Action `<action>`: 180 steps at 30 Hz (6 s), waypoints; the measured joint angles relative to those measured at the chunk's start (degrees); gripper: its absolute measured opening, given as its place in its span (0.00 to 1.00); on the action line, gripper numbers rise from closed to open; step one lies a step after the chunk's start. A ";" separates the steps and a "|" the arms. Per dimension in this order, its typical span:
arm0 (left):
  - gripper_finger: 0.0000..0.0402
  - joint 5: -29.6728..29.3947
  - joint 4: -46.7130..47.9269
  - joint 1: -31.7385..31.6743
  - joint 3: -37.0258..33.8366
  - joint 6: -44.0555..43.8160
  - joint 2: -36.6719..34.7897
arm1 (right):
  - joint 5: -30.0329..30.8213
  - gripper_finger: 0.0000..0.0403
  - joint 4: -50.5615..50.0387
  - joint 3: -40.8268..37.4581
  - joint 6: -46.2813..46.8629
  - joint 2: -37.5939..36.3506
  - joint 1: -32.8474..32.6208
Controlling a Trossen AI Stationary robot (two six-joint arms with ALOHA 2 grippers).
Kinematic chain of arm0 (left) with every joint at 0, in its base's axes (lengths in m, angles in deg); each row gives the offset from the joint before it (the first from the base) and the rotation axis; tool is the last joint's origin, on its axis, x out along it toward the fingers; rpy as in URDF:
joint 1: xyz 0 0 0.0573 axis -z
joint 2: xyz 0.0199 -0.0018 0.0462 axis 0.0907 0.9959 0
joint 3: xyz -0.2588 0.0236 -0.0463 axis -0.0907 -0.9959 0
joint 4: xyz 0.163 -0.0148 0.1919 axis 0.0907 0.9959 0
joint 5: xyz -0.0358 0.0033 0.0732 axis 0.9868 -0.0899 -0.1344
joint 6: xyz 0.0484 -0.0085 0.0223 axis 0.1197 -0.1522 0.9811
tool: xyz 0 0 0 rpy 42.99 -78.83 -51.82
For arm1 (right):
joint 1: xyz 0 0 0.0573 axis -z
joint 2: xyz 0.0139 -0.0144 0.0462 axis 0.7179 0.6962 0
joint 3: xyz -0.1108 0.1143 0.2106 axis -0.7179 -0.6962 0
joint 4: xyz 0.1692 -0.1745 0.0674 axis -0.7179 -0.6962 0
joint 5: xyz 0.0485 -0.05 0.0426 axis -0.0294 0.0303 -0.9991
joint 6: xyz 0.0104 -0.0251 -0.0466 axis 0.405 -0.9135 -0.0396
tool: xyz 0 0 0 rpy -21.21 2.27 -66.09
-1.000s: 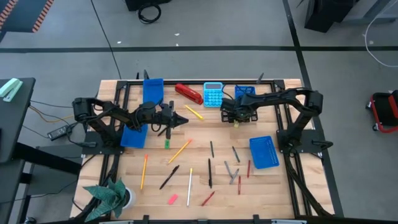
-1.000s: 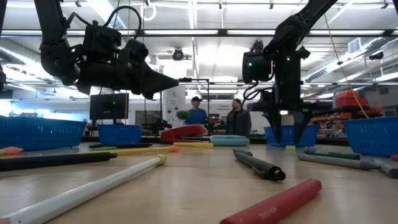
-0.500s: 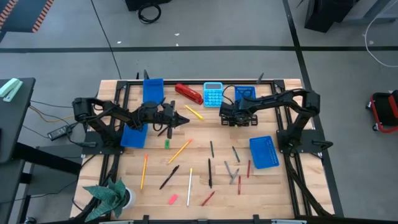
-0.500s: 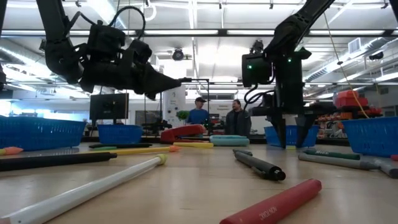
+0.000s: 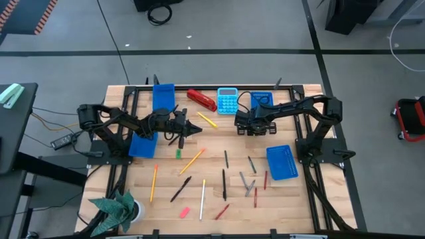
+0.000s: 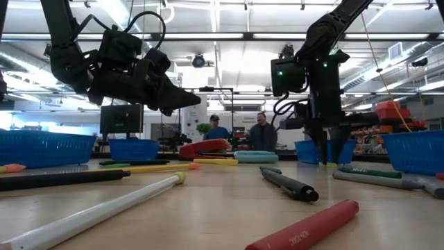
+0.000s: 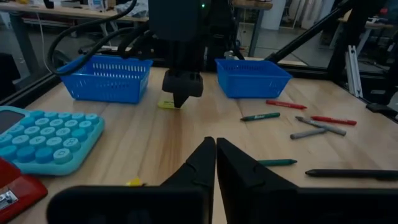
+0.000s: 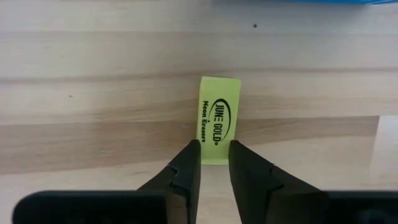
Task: Sort crayons/erasers/pens/pencils in bins
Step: Put the yellow eraser into the bottom right bin, then put the green crayon into the top right bin
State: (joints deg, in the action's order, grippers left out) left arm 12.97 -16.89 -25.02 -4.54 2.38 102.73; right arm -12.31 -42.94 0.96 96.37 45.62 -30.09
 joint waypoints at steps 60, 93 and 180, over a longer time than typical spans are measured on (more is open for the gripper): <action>0.05 -0.90 6.36 0.00 0.00 6.56 -0.04 | -9.50 0.22 -26.33 10.93 21.82 -18.47 -28.58; 0.04 -0.87 6.38 0.00 0.00 7.39 -0.04 | -16.76 0.23 -22.94 -3.12 32.39 -18.08 -37.83; 0.07 -0.87 3.88 0.10 0.02 7.24 -0.04 | -0.36 0.07 -1.86 6.93 8.73 -1.18 -28.70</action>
State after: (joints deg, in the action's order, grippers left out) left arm 12.09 -13.01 -24.92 -4.52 9.62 102.69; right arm -12.67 -44.80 7.89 105.10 44.44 -58.79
